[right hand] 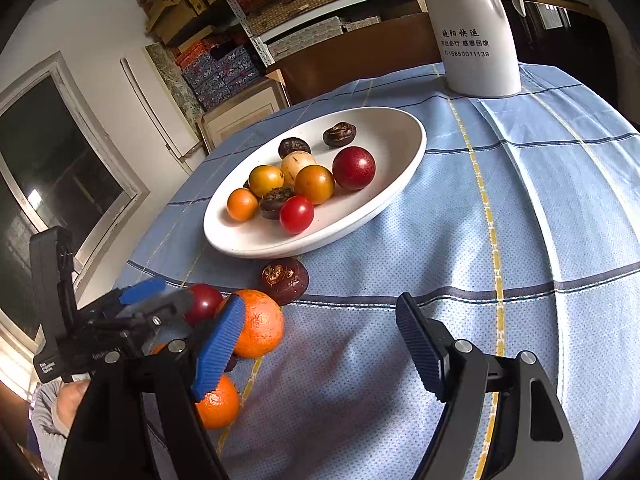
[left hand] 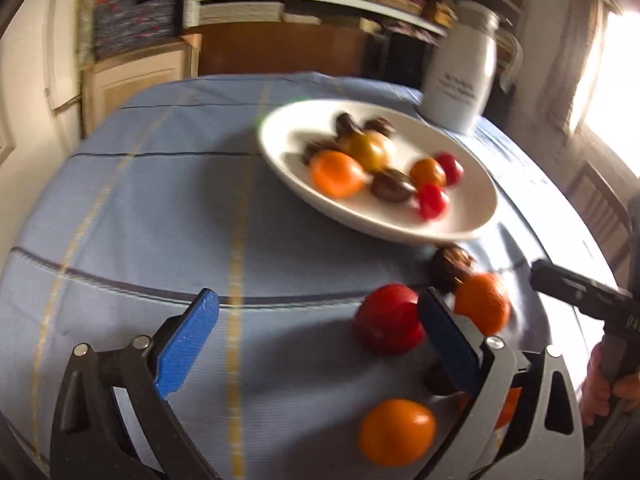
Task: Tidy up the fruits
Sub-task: 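Release both fruits onto the plate and return both tools to the pile, then grasp a red apple with the left tool while the right grasps an orange, place both on plate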
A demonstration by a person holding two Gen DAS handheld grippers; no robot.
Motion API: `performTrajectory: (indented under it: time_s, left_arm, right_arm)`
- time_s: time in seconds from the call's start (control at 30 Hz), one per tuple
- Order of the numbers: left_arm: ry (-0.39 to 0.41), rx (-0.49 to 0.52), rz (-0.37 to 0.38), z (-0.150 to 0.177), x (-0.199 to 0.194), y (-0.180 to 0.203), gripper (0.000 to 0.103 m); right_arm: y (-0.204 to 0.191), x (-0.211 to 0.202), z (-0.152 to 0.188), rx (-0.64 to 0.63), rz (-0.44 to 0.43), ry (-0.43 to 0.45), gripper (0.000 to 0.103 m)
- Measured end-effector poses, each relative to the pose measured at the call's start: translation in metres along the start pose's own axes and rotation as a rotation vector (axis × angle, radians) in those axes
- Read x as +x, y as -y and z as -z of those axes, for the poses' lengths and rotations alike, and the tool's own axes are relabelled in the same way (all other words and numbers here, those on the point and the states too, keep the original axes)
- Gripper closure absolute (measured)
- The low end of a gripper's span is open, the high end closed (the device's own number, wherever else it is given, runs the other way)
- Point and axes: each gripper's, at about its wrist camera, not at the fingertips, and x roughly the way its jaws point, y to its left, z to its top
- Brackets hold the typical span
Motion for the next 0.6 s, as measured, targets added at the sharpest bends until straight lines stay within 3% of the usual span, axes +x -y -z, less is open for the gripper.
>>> performTrajectory:
  time_s: [0.1,0.2,0.3,0.37,0.6]
  left_arm:
    - [0.005,-0.056,0.031,0.000,-0.003,-0.010,0.007]
    - [0.009,0.014,0.048,0.002,-0.004,0.005,0.007]
    - [-0.038,0.083,0.056,0.002,0.007,0.020,0.008]
    - [-0.056,0.101,0.103,0.003,0.011,0.025,0.021]
    - [-0.123,0.109,0.227,0.001,0.027,0.034,0.037]
  right_arm:
    - [-0.001,0.000,0.000,-0.003,-0.006,-0.002,0.025]
    - [-0.003,0.002,0.001,-0.016,-0.020,-0.013,0.025]
    - [-0.008,0.004,0.003,-0.038,-0.027,-0.030,0.025]
    - [-0.010,0.005,0.003,-0.045,-0.029,-0.034,0.025]
    - [-0.008,0.006,0.005,-0.033,-0.038,-0.046,0.025]
